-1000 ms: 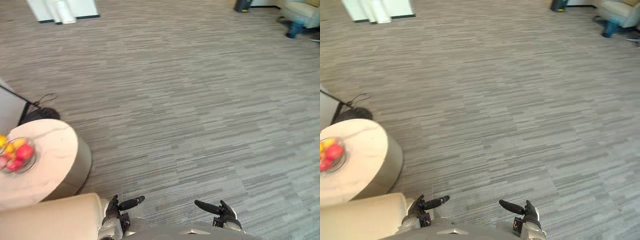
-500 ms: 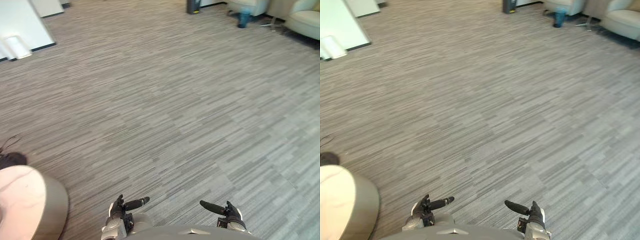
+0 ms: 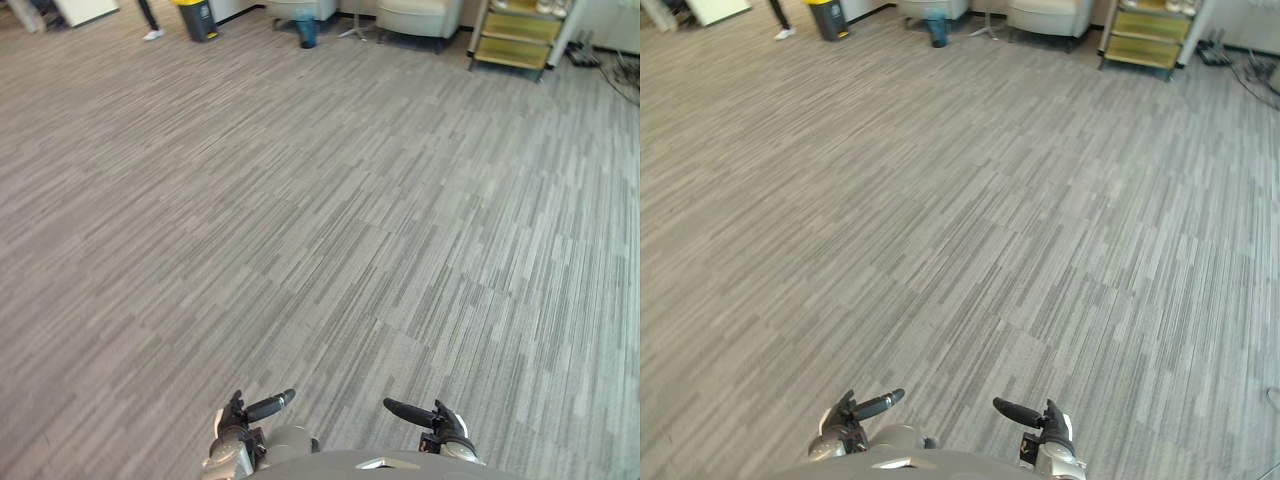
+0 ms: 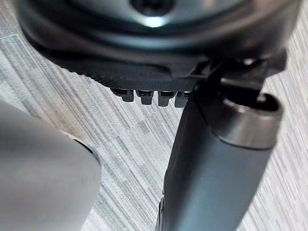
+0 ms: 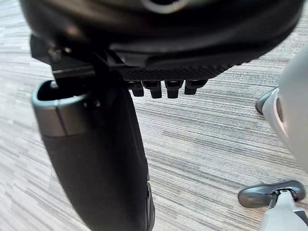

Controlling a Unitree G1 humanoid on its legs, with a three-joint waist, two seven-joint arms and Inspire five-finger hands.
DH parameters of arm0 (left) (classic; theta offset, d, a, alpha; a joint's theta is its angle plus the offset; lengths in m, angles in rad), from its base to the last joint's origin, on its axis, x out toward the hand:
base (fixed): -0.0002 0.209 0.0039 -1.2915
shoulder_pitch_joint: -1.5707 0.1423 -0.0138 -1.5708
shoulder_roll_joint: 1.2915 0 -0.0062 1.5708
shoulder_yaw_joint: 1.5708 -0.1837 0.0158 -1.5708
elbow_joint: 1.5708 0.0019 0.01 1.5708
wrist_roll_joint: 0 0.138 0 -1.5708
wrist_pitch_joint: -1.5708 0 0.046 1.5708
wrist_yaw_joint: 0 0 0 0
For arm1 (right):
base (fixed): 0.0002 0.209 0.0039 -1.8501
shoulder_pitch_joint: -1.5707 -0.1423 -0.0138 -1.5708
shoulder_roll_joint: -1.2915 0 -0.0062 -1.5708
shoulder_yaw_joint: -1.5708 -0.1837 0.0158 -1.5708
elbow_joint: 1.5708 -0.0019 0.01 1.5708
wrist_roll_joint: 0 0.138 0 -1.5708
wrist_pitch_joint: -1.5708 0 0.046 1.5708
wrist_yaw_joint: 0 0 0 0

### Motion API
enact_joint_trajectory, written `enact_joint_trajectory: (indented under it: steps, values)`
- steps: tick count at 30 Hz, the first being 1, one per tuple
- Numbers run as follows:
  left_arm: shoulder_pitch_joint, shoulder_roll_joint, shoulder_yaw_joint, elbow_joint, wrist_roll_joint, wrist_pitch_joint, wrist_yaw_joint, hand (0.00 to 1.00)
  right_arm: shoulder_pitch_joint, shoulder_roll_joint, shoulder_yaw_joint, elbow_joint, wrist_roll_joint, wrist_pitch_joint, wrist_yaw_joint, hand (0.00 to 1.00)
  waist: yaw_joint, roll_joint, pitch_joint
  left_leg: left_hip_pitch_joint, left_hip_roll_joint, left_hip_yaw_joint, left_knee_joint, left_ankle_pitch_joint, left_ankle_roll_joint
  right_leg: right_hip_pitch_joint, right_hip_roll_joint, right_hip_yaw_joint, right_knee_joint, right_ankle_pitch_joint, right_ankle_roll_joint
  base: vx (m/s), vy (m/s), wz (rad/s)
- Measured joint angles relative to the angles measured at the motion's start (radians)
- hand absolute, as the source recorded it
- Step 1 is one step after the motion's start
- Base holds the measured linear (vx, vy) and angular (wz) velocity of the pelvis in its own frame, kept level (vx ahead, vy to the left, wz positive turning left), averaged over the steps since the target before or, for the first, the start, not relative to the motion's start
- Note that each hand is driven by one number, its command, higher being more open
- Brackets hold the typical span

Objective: Pick up cushions and gather them together orderly.

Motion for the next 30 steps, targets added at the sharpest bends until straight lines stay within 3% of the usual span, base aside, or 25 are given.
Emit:
enact_joint_trajectory:
  steps: [1, 2, 4, 5, 6, 7, 8, 9, 11, 13, 14, 16, 17, 18, 20, 22, 23, 25, 26, 27, 28, 29, 30]
  values:
    - [-0.004, 0.007, -0.023, 0.001, 0.0, 0.003, 0.001, 1.0, 0.0, 0.0, -0.004, -0.015, -0.003, -0.006, 0.002, 1.0, -0.009, 0.008, 0.01, 0.062, 0.018, 0.003, -0.029, -0.017, -0.008, -0.068, -0.011, -0.086, 0.14, 0.008, -0.029, 0.36, -0.056, -0.24]
    - [-0.003, 0.016, -0.043, 0.003, 0.0, 0.003, 0.001, 1.0, 0.0, 0.0, -0.004, -0.023, -0.011, -0.015, 0.001, 1.0, -0.018, 0.003, 0.014, 0.104, 0.032, 0.006, -0.05, -0.026, -0.01, -0.108, -0.033, -0.174, 0.181, -0.019, -0.081, 0.32, -0.078, -0.17]
    - [-0.013, 0.032, -0.064, 0.025, -0.001, 0.004, 0.002, 1.0, -0.002, 0.0, -0.007, -0.034, -0.036, -0.027, 0.001, 1.0, -0.027, -0.003, 0.019, 0.206, 0.073, 0.029, -0.134, -0.04, -0.028, -0.197, -0.085, -0.374, 0.11, -0.07, -0.169, 0.36, -0.135, -0.15]
    - [-0.017, 0.037, -0.07, 0.04, 0.0, 0.006, 0.003, 1.0, -0.005, -0.004, -0.01, -0.032, -0.036, -0.037, 0.0, 1.0, -0.033, -0.005, 0.02, 0.251, 0.091, 0.04, -0.179, -0.038, -0.034, -0.239, -0.092, -0.434, -0.002, -0.074, -0.178, 0.29, -0.123, -0.18]
    - [-0.018, 0.038, -0.071, 0.045, 0.0, 0.007, 0.003, 1.0, -0.009, -0.006, -0.011, -0.03, -0.036, -0.038, 0.001, 1.0, -0.037, -0.005, 0.02, 0.26, 0.095, 0.041, -0.189, -0.038, -0.035, -0.248, -0.089, -0.441, -0.036, -0.074, -0.178, 0.42, -0.212, -0.09]
    - [-0.019, 0.051, -0.094, 0.066, 0.0, 0.007, 0.002, 1.0, -0.03, -0.02, -0.011, -0.008, -0.036, -0.037, 0.001, 1.0, -0.056, -0.006, 0.021, 0.29, 0.103, 0.041, -0.219, -0.039, -0.041, -0.264, -0.06, -0.433, -0.237, -0.021, -0.179, 0.58, -0.325, -0.02]
    - [-0.029, 0.054, -0.126, 0.099, -0.001, 0.009, 0.003, 1.0, -0.043, -0.052, -0.012, 0.026, -0.036, -0.032, 0.002, 1.0, -0.063, 0.033, 0.033, 0.318, 0.138, 0.004, -0.224, -0.039, -0.048, -0.231, -0.017, -0.447, -0.274, 0.044, -0.273, 0.68, -0.382, -0.04]
    - [-0.032, 0.05, -0.13, 0.106, 0.0, 0.009, 0.003, 1.0, -0.046, -0.06, -0.017, 0.032, -0.036, -0.032, 0.001, 1.0, -0.062, 0.045, 0.034, 0.313, 0.148, -0.006, -0.218, -0.033, -0.046, -0.228, -0.006, -0.451, -0.283, 0.043, -0.274, 0.53, -0.312, -0.14]
    - [-0.049, 0.023, -0.114, 0.111, 0.017, 0.01, -0.003, 1.0, -0.059, -0.071, -0.081, 0.058, -0.033, -0.026, -0.006, 1.0, -0.067, 0.07, 0.043, 0.27, 0.164, -0.077, -0.12, 0.053, -0.066, -0.205, 0.016, -0.453, -0.295, 0.011, -0.319, 0.49, -0.283, -0.15]
    - [-0.053, 0.021, -0.103, 0.107, 0.027, 0.01, -0.003, 1.0, -0.055, -0.064, -0.099, 0.055, -0.032, -0.017, -0.009, 1.0, -0.077, 0.074, 0.045, 0.22, 0.176, -0.109, 0.011, 0.107, -0.056, -0.158, 0.025, -0.46, -0.333, -0.001, -0.326, 0.4, -0.227, 0.1]
    - [-0.066, 0.022, -0.099, 0.096, 0.041, 0.009, -0.003, 1.0, -0.038, -0.059, -0.086, 0.038, -0.032, -0.016, -0.01, 1.0, -0.082, 0.076, 0.059, 0.103, 0.203, -0.16, 0.291, 0.155, -0.05, -0.06, 0.038, -0.473, -0.417, -0.004, -0.33, 0.34, -0.197, 0.24]
    - [-0.06, 0.017, -0.098, 0.041, 0.043, 0.007, -0.004, 1.0, -0.022, -0.059, -0.058, 0.03, -0.031, -0.015, -0.012, 1.0, -0.069, 0.07, 0.075, -0.064, 0.24, -0.152, 0.63, 0.111, -0.063, 0.099, 0.067, -0.477, -0.536, -0.009, -0.339, 0.47, -0.262, 0.14]
    - [-0.059, 0.017, -0.098, 0.038, 0.043, 0.007, -0.004, 1.0, -0.021, -0.059, -0.056, 0.03, -0.031, -0.015, -0.012, 1.0, -0.068, 0.069, 0.074, -0.074, 0.24, -0.151, 0.637, 0.109, -0.064, 0.109, 0.068, -0.477, -0.541, -0.009, -0.339, 0.34, -0.163, -0.02]
    - [-0.054, 0.023, -0.103, 0.012, 0.043, 0.005, -0.004, 1.0, -0.02, -0.054, -0.04, 0.029, -0.03, -0.015, -0.013, 1.0, -0.063, 0.061, 0.076, -0.153, 0.232, -0.12, 0.65, 0.082, -0.061, 0.174, 0.073, -0.473, -0.598, -0.011, -0.341, 0.31, -0.103, -0.16]
    - [-0.054, 0.021, -0.105, 0.0, 0.041, 0.004, -0.004, 1.0, -0.026, -0.045, -0.047, 0.03, -0.018, -0.015, -0.013, 1.0, -0.05, 0.055, 0.08, -0.231, 0.205, -0.071, 0.549, 0.046, -0.052, 0.236, 0.074, -0.455, -0.653, -0.01, -0.338, 0.39, -0.084, -0.26]
    - [-0.054, 0.019, -0.103, -0.008, 0.039, 0.003, -0.003, 1.0, -0.029, -0.032, -0.047, 0.031, 0.005, -0.014, -0.013, 1.0, -0.027, 0.051, 0.083, -0.283, 0.109, -0.025, 0.172, 0.06, -0.053, 0.315, 0.064, -0.419, -0.735, -0.013, -0.324, 0.35, 0.041, -0.4]
    - [-0.053, 0.019, -0.103, -0.01, 0.039, 0.001, -0.004, 1.0, -0.029, -0.03, -0.047, 0.032, 0.005, -0.013, -0.013, 1.0, -0.021, 0.048, 0.084, -0.286, 0.077, -0.026, 0.055, 0.099, -0.058, 0.332, 0.057, -0.409, -0.755, -0.017, -0.317, 0.42, 0.075, -0.47]
    - [-0.047, 0.024, -0.104, -0.02, 0.031, -0.013, -0.001, 1.0, -0.044, -0.022, -0.043, 0.045, 0.005, -0.014, -0.012, 1.0, 0.008, 0.027, 0.081, -0.276, 0.009, -0.036, -0.105, 0.332, -0.034, 0.372, 0.027, -0.327, -0.811, -0.028, -0.287, 0.53, 0.112, -0.8]
    - [-0.05, 0.026, -0.104, -0.019, 0.032, -0.014, -0.002, 1.0, -0.049, -0.017, -0.042, 0.049, 0.004, -0.014, -0.012, 1.0, 0.007, 0.019, 0.081, -0.273, 0.004, -0.035, -0.106, 0.333, -0.026, 0.374, 0.016, -0.32, -0.814, -0.027, -0.284, 0.66, 0.115, -0.62]
    - [-0.061, 0.037, -0.111, -0.018, 0.036, -0.014, -0.005, 1.0, -0.061, -0.009, -0.042, 0.055, 0.004, -0.013, -0.011, 1.0, -0.001, 0.008, 0.086, -0.26, -0.002, -0.018, -0.098, 0.315, -0.005, 0.375, -0.004, -0.296, -0.815, -0.012, -0.259, 0.42, 0.064, -0.28]
    - [-0.062, 0.044, -0.105, -0.019, 0.037, -0.013, -0.007, 1.0, -0.062, 0.002, -0.043, 0.06, 0.004, -0.01, -0.01, 1.0, -0.001, -0.004, 0.093, -0.269, 0.014, 0.001, -0.013, 0.282, 0.042, 0.39, -0.012, -0.241, -0.806, 0.025, -0.212, 0.59, 0.153, -0.35]
    - [-0.06, 0.045, -0.072, -0.027, 0.023, -0.016, -0.009, 1.0, -0.052, 0.022, -0.046, 0.056, 0.003, -0.01, -0.008, 1.0, 0.009, -0.01, 0.089, -0.334, 0.026, 0.03, 0.173, 0.204, 0.055, 0.409, -0.007, -0.184, -0.762, 0.053, -0.196, 0.46, 0.17, -0.25]
    - [-0.054, 0.044, -0.076, -0.027, 0.024, -0.019, -0.006, 1.0, -0.026, 0.018, -0.049, 0.049, 0.004, -0.007, -0.009, 1.0, 0.005, -0.018, 0.068, -0.316, 0.005, 0.033, 0.123, 0.199, 0.069, 0.401, -0.011, -0.188, -0.68, 0.044, -0.183, 0.49, 0.241, -0.27]
